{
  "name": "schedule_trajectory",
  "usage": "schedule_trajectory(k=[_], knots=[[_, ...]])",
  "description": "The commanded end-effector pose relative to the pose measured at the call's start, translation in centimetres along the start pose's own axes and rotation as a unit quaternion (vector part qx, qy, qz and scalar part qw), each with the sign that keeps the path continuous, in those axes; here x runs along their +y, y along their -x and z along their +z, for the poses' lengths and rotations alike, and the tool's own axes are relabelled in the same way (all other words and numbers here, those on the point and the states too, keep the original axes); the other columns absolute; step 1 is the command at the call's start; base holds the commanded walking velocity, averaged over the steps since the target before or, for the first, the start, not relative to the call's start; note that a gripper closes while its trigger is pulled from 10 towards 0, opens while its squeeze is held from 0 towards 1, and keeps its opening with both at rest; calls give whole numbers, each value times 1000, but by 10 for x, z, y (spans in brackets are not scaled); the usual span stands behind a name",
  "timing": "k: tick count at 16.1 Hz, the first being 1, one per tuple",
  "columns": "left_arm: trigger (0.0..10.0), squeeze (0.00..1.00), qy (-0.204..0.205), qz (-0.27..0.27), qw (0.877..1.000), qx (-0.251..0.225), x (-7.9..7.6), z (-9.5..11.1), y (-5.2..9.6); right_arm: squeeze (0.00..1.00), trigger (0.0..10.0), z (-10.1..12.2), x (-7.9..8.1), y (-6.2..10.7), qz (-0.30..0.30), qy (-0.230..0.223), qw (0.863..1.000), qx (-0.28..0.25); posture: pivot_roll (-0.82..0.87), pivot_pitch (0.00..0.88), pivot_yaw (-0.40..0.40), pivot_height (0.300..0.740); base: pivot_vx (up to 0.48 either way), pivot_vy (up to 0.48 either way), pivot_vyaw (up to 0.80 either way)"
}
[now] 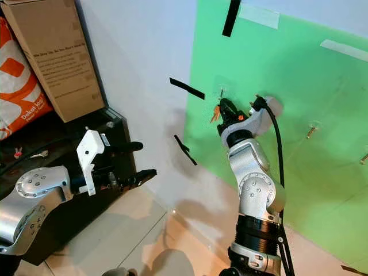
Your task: Hang keys on a hook
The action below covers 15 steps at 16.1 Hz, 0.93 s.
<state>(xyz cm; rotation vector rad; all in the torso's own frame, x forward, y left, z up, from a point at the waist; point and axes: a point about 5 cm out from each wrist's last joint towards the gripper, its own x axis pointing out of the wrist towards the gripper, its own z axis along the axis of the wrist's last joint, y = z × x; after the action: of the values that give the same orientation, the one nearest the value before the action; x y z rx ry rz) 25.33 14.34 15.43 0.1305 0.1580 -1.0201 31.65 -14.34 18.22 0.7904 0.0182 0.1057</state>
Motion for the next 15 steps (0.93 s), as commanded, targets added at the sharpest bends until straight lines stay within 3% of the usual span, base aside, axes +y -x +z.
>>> schedule_trajectory(k=[1, 6, 15], knots=[[10000, 0, -3, -2, 1000, 8, 2, 0, -1, 0, 10000, 6, 7, -4, 11, -10, 1000, -16, 7, 0, -25, 740, 0, 0, 0], [10000, 0, -3, -4, 1000, 10, 2, -1, 0, 0, 10000, 7, 8, -8, 4, -16, 1000, -26, 8, 0, -24, 740, 0, 0, 0], [10000, 0, -3, -9, 1000, 12, 0, -2, 0, 0, 10000, -4, -16, -10, -100, 24, 995, -13, 8, 0, -23, 740, 0, 0, 0]])
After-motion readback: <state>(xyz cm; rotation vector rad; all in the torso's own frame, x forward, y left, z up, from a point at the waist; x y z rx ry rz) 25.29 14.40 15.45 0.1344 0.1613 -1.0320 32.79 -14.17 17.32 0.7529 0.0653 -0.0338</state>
